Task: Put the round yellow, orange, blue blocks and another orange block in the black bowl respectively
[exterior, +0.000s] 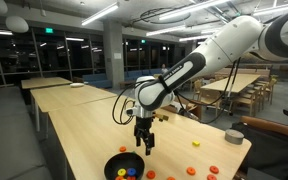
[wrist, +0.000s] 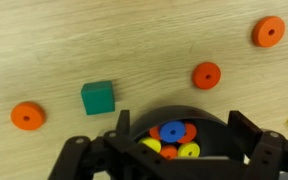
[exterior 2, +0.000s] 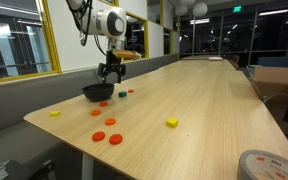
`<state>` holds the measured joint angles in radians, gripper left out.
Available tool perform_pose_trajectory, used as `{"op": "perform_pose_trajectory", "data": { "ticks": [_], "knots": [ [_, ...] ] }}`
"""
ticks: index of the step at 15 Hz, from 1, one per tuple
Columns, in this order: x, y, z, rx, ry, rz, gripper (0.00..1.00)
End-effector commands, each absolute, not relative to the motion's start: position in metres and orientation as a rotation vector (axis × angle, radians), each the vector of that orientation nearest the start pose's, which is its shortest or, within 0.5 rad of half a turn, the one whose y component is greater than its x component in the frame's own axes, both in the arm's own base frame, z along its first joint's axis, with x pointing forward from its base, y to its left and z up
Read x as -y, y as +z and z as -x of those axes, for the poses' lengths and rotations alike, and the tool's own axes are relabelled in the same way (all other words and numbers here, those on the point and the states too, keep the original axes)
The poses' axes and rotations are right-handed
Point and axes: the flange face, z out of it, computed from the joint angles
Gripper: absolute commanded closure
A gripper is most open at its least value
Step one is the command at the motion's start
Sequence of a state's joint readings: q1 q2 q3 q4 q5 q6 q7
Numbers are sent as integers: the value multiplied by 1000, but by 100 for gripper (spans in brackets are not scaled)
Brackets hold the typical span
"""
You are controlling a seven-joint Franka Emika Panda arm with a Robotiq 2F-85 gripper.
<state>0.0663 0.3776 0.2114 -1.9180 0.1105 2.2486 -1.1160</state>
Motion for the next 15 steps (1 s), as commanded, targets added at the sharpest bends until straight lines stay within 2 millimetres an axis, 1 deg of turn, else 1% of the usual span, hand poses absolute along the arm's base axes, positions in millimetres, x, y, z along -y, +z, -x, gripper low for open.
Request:
{"op": "perform_pose_trajectory", "data": {
  "ticks": [1, 5, 10, 13, 15],
  "knots": [
    [-171, 307, -564, 1588, -85, 2548, 0],
    [-189, 299, -536, 1316, -71, 2726, 0],
    [-215, 288, -502, 934, -49, 2891, 0],
    [-219, 282, -496, 705, -49, 2975, 0],
    [-214, 277, -501, 560, -57, 3034, 0]
  ]
}}
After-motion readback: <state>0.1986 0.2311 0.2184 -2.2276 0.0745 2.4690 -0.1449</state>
